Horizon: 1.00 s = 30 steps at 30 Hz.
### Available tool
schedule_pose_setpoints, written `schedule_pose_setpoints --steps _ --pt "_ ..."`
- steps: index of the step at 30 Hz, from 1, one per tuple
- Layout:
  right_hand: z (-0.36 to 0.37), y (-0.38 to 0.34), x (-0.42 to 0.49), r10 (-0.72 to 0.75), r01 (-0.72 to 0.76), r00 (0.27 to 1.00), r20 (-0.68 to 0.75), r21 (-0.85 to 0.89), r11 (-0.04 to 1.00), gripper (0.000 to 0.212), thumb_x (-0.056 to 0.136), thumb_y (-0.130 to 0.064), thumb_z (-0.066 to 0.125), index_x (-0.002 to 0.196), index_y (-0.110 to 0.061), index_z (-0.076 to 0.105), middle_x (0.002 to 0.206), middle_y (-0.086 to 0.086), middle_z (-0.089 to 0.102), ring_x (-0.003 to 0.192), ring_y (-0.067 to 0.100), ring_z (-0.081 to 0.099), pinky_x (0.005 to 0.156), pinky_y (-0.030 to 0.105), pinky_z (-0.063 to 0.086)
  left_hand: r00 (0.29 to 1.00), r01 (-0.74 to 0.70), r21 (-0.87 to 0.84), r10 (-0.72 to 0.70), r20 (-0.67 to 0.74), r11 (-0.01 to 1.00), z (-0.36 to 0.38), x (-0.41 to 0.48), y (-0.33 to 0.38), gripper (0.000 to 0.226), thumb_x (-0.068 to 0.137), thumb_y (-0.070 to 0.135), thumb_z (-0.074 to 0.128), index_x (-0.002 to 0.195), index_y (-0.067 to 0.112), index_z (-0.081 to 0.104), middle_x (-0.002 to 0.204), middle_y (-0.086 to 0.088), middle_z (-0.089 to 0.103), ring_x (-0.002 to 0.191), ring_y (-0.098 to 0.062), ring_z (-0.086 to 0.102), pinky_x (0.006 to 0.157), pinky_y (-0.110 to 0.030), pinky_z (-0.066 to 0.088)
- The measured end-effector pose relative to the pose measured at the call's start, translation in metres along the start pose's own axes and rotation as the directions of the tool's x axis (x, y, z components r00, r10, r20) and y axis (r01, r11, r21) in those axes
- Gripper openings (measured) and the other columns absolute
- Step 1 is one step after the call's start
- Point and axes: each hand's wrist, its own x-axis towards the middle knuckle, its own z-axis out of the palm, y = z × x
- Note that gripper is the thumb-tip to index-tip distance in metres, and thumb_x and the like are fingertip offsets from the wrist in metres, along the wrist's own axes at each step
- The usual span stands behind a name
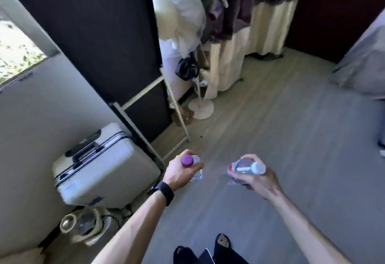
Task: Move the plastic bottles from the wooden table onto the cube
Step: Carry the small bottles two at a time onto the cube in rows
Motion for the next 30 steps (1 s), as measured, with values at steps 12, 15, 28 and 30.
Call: schedule_pose_setpoints --steps 12,15,28,30 --pt "-0.162 -0.038 0.135 0.269 -0.167 0.9 -0.342 0.3 0.939 0.027 0.061 -0.04 0.082 0.086 -0.039 0.072 0.083 -0.014 0.072 0.081 0.013 0.071 0.069 0.04 0.065 0.933 -0.259 0.109 0.219 0.284 0.96 0.129 0.215 0.2 0.021 0.075 0.039 0.076 0.095 0.035 0.069 0.094 0.017 0.07 0.093 -0.009 0.064 0.085 -0.026 0.05" --pt "-0.204 -0.045 0.164 0.269 -0.191 0.883 -0.384 0.23 0.954 0.037 0.055 -0.046 0.076 0.092 -0.042 0.07 0.086 -0.019 0.073 0.092 0.012 0.07 0.083 0.044 0.062 0.904 -0.295 0.108 0.241 0.352 0.949 0.158 0.262 0.247 0.025 0.071 0.045 0.073 0.093 0.036 0.068 0.094 0.014 0.071 0.094 -0.011 0.065 0.081 -0.025 0.051" --pt "-0.405 -0.042 0.296 0.375 -0.021 0.634 -0.677 0.469 0.883 0.017 0.068 -0.031 0.083 0.077 -0.022 0.072 0.065 -0.01 0.071 0.071 0.015 0.066 0.068 0.031 0.051 0.779 -0.454 0.161 0.303 0.549 0.876 0.32 0.411 0.446 0.02 0.08 0.037 0.074 0.099 0.032 0.069 0.095 0.011 0.072 0.093 -0.009 0.065 0.079 -0.024 0.051" --pt "-0.444 -0.041 0.321 0.371 -0.015 0.636 -0.676 0.47 0.882 0.015 0.073 -0.027 0.08 0.069 -0.017 0.069 0.059 -0.01 0.067 0.062 0.013 0.062 0.065 0.028 0.049 0.769 -0.457 0.164 0.296 0.566 0.874 0.354 0.428 0.478 0.019 0.08 0.037 0.074 0.097 0.033 0.068 0.095 0.009 0.072 0.093 -0.011 0.066 0.08 -0.026 0.052"
